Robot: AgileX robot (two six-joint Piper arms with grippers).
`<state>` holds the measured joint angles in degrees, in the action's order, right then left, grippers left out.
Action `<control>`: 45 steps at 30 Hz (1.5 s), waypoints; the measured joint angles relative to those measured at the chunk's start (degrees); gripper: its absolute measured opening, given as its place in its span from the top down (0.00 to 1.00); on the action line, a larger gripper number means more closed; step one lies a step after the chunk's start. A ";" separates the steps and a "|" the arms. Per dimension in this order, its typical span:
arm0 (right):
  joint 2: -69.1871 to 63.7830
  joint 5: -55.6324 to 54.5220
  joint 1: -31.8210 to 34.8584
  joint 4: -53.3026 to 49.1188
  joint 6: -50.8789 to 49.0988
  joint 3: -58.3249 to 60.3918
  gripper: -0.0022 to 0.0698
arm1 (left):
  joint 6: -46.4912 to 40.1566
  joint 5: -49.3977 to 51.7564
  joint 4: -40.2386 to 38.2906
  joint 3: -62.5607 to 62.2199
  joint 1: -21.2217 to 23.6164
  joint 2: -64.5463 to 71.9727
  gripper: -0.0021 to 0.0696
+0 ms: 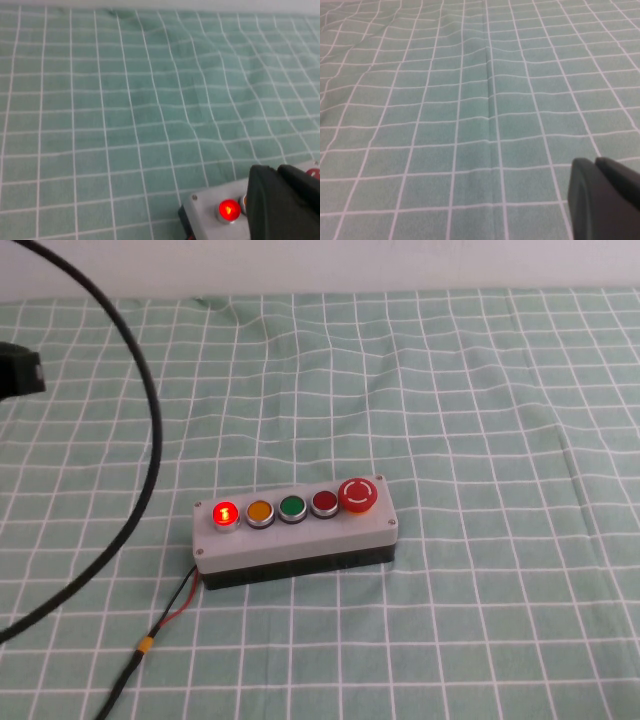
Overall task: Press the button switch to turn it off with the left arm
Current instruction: Press the button to turn off
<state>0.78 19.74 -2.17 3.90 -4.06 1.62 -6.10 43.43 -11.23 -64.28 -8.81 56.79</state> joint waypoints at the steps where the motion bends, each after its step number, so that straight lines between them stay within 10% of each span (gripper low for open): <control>1: 0.00 0.00 0.00 0.00 0.00 0.00 0.99 | -0.41 2.04 0.00 -1.48 0.00 1.68 0.97; 18: 0.00 0.00 0.00 0.00 0.00 0.00 0.99 | 1.88 6.92 5.27 -7.06 -13.49 23.51 0.97; 45: 0.00 0.00 0.00 0.00 0.00 0.00 0.99 | 2.27 2.60 5.58 -7.37 -13.90 40.42 0.97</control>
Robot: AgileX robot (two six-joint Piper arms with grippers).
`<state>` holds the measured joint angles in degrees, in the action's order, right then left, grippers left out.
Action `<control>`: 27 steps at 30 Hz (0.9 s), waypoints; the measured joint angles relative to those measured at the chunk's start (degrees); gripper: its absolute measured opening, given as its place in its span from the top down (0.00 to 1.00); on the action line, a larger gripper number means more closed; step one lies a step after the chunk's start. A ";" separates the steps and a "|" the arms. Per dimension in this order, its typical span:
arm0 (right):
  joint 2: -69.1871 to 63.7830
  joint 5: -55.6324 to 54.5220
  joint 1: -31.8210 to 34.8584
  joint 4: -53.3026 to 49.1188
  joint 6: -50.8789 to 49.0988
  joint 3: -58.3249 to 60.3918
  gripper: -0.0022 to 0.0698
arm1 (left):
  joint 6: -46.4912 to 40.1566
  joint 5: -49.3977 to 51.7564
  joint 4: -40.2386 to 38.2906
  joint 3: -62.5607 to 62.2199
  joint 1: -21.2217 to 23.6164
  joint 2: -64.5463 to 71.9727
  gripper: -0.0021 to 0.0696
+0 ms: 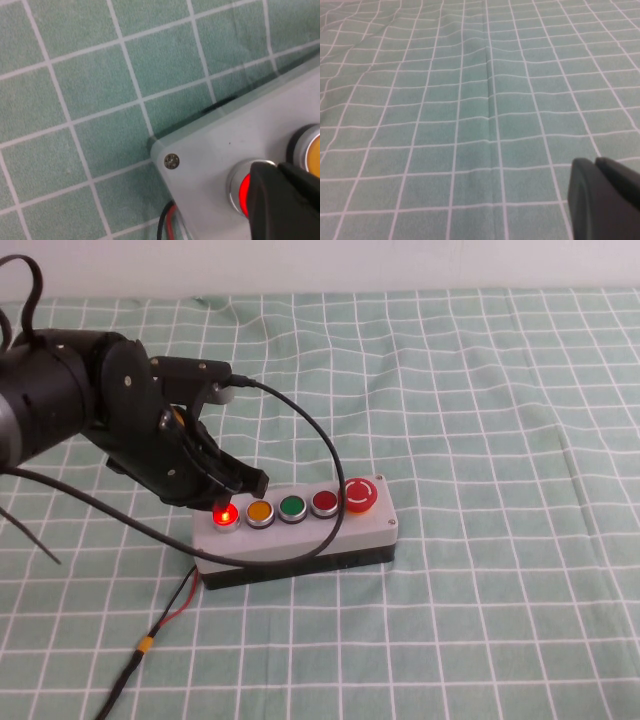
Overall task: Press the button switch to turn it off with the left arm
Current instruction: Press the button to turn off
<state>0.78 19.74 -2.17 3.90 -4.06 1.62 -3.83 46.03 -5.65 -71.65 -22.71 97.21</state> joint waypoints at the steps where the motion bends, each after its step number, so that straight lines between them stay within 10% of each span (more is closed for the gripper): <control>1: 0.00 0.00 0.00 0.00 0.00 0.00 0.99 | 0.00 0.00 0.00 -0.16 0.00 0.11 0.97; 27: 0.00 0.00 0.00 0.00 0.00 0.00 0.99 | -0.20 3.59 -0.20 -3.03 0.00 -1.13 0.97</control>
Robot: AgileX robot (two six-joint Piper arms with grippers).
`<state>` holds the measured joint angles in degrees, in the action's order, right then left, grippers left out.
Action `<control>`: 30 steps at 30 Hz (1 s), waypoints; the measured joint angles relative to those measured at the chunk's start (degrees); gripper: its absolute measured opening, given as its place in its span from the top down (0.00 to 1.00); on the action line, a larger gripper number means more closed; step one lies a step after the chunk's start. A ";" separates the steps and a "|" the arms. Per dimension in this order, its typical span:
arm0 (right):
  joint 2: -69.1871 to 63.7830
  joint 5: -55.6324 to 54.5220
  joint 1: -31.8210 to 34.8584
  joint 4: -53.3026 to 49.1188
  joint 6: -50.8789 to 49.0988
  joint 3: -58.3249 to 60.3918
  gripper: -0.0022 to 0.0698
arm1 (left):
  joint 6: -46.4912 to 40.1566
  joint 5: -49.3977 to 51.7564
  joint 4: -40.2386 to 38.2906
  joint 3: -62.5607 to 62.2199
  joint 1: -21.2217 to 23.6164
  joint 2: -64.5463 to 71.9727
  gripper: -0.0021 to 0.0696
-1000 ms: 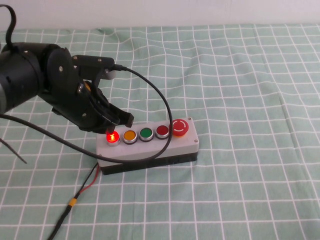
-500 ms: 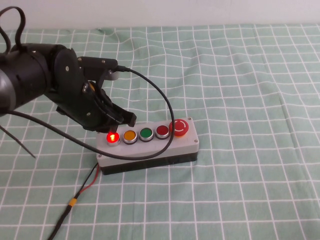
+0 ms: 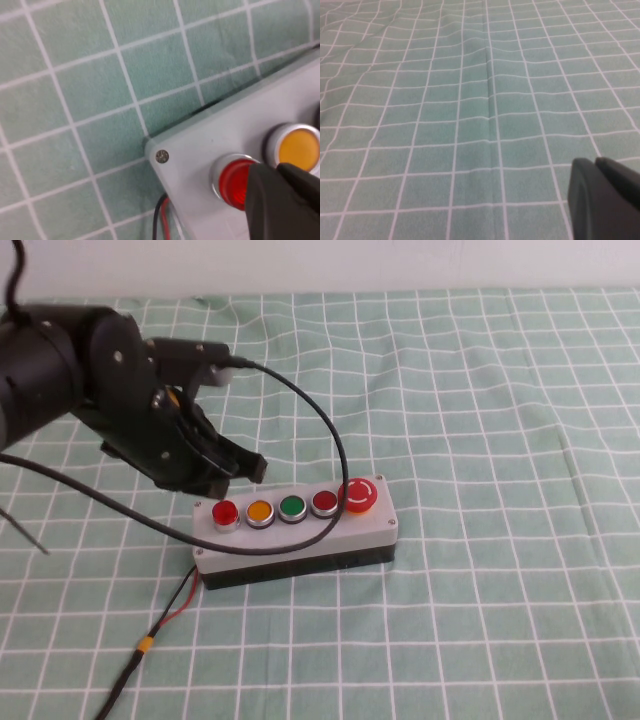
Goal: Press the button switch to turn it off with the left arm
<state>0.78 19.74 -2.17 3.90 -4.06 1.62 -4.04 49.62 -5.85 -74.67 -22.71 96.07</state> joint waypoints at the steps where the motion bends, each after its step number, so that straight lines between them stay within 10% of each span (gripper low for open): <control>1: 0.00 0.00 0.00 0.00 0.00 0.00 0.99 | 0.00 0.58 0.53 -0.46 0.00 -1.30 0.97; 30: 0.00 0.00 0.00 0.00 0.00 0.00 0.99 | 9.42 14.18 14.05 -2.10 0.00 -49.38 0.97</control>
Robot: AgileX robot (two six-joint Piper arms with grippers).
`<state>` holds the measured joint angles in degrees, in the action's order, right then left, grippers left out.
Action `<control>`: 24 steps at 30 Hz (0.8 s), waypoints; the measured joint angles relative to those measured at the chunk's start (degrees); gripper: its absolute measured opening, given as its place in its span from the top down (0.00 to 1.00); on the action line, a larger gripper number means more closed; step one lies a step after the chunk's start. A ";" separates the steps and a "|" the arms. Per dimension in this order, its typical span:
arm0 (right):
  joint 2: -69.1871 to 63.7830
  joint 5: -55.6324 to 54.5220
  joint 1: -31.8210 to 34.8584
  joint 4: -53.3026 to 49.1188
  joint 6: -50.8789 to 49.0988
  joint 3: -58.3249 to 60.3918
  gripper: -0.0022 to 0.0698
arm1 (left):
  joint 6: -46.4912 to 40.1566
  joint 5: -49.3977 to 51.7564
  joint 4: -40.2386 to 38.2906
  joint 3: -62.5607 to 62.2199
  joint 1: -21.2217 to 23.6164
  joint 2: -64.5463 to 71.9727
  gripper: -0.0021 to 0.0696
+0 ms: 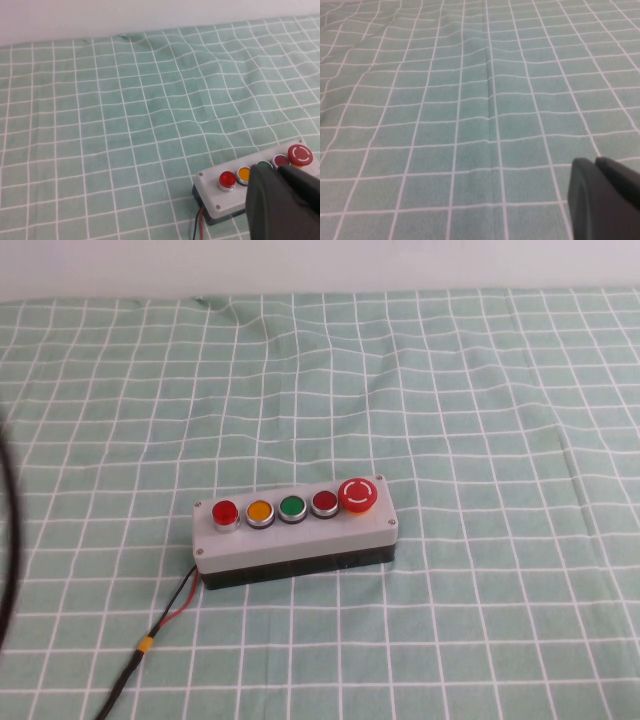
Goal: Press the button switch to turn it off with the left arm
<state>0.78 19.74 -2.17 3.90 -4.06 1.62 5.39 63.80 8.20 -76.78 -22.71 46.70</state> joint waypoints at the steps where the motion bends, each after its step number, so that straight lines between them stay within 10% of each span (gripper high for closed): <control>1: 0.00 0.00 0.00 0.00 0.00 0.00 0.99 | 0.13 1.07 0.28 0.00 0.00 -1.45 0.97; 24: 0.00 0.00 0.00 0.00 0.00 0.00 0.99 | 4.25 8.36 2.18 12.43 0.00 -17.81 0.97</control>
<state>0.78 19.74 -2.17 3.90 -4.06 1.62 9.63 72.16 10.38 -64.34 -22.71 28.88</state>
